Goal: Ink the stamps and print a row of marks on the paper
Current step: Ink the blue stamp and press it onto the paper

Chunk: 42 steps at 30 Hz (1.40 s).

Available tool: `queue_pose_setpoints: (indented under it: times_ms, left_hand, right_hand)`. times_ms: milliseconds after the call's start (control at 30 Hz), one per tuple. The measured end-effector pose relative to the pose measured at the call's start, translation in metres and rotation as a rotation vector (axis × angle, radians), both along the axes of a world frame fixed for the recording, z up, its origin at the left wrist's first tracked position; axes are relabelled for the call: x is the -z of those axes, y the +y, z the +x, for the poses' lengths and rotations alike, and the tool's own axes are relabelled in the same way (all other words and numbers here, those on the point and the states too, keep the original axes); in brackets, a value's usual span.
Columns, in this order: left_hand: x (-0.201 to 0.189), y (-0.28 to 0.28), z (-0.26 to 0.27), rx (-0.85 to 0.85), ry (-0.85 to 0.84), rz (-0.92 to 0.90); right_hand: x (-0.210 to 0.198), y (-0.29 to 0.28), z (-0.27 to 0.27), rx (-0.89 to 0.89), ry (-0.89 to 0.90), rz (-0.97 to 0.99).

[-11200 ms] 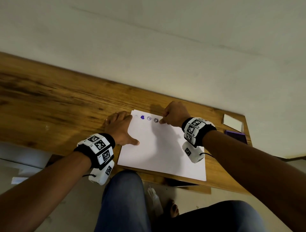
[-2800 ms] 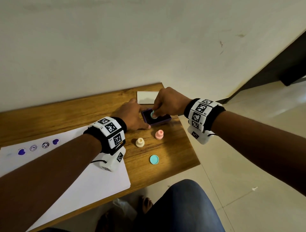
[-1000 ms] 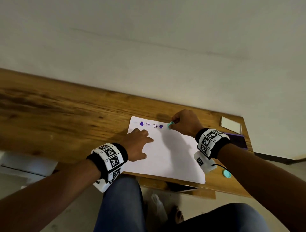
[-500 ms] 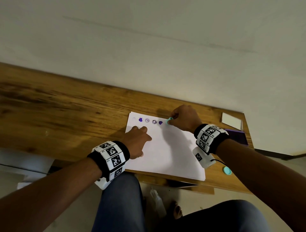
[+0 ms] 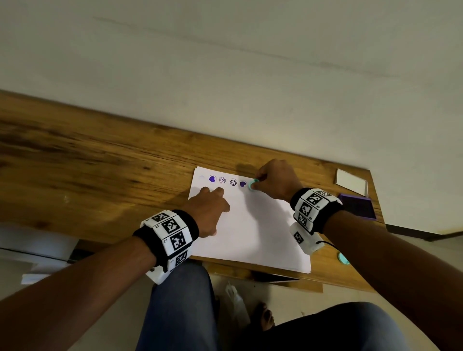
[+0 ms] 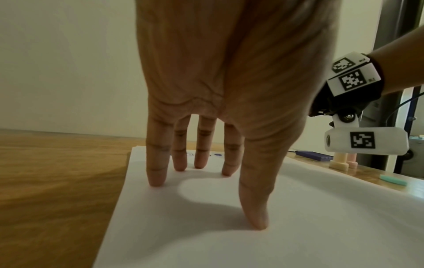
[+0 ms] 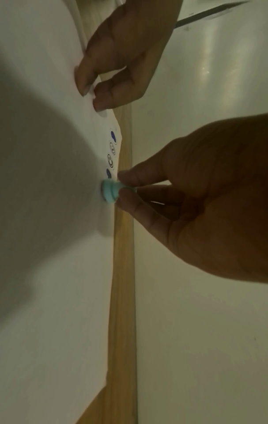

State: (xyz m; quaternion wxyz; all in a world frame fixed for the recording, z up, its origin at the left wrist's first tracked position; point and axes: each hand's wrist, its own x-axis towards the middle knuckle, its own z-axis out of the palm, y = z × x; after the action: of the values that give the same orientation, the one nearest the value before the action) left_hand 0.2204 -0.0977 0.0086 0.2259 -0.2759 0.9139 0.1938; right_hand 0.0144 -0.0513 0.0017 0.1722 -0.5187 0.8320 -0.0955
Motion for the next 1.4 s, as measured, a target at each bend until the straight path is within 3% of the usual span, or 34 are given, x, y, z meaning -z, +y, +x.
queue_pose_setpoints:
  times_ms: [133,600,900,1100,1400]
  left_hand:
    - [-0.001,0.000,-0.003,0.000,-0.013,-0.007]
    - [0.003,0.000,-0.004,-0.013,0.004,-0.025]
    - [-0.001,0.002,-0.006,-0.053,0.007,-0.015]
    - [-0.003,0.005,-0.008,-0.057,-0.008,-0.024]
    - [-0.009,0.010,-0.012,-0.064,-0.037,-0.050]
  right_hand:
    - [0.001,-0.007,0.000,-0.035,0.032,0.045]
    - [-0.012,-0.013,-0.005,-0.003,-0.173,0.106]
    - [-0.011,-0.008,0.002,0.030,-0.102,0.083]
    - [-0.026,0.014,-0.010,0.168,-0.102,-0.116]
    - [-0.080,0.059,-0.041,0.322,-0.369,-0.369]
